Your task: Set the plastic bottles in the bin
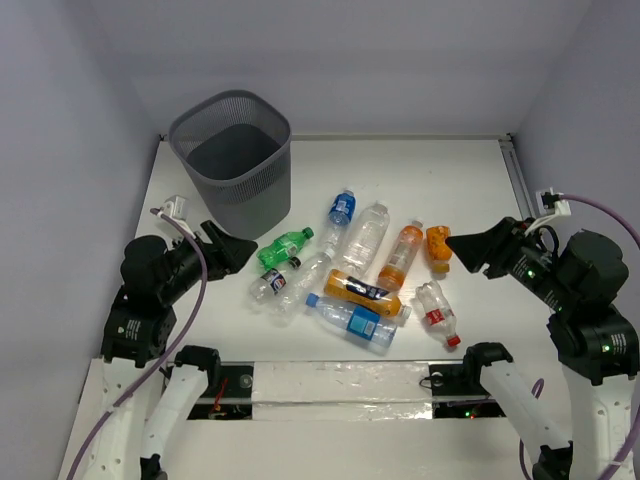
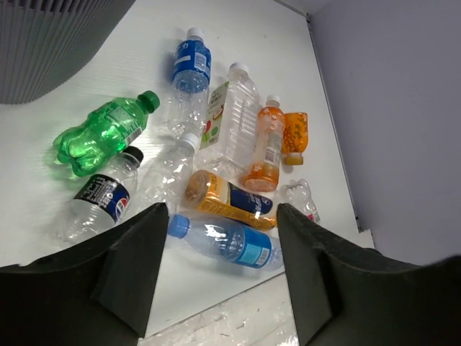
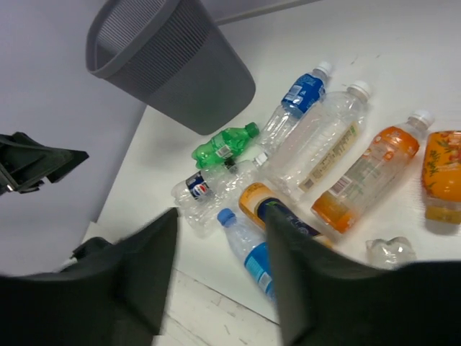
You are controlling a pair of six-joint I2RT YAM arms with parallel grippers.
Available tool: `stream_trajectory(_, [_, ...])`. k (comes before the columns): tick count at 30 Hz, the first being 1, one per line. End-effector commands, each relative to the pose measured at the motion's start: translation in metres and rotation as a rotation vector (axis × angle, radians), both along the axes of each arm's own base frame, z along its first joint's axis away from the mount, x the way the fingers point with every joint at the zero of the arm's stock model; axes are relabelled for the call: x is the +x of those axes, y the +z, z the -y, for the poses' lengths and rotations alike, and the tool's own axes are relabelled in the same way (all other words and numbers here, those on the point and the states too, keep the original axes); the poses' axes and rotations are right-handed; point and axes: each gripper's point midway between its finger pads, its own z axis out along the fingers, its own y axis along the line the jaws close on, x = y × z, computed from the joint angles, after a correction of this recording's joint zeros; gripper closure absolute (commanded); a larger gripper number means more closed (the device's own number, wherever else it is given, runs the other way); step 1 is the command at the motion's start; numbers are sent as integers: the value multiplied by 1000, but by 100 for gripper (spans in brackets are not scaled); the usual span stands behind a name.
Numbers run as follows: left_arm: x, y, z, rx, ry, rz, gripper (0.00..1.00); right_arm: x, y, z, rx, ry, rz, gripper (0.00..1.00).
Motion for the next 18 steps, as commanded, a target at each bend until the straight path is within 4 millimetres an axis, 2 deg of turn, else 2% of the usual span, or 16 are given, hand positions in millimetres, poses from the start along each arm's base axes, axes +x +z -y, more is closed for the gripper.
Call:
stream_trajectory(1, [3,18,8,-18,-41,58,45,-1,7,4,-4,-26,28,51])
stream_trajectory(2, [2,21,9,-21,-50,65,51,-1,7,4,-4,-23,28,59])
stream_trajectory(3, [2,22,11,-25,-66,65,59,1,5,3,-4,-20,20,70])
stream_trajectory(4, [0,25,16,-36,-94,79,75,2,3,3,-4,-19,13,75])
stream_trajectory(6, [-2,29,21,-58,-122,88,93,3,-1,1,-3,-7,-1,87])
stream_trajectory(7, [0,29,22,-56,-124,81,100,4,-3,0,-5,-2,-6,98])
stream_trajectory(12, [3,30,27,-4,-153,77,100,9,-10,0,-19,-3,-29,100])
stream_trajectory(15, [7,25,42,20,-187,49,100,14,-21,1,-29,-11,-60,100])
stream_trajectory(18, [10,8,68,78,-200,1,100,21,-32,1,-34,-20,-93,100])
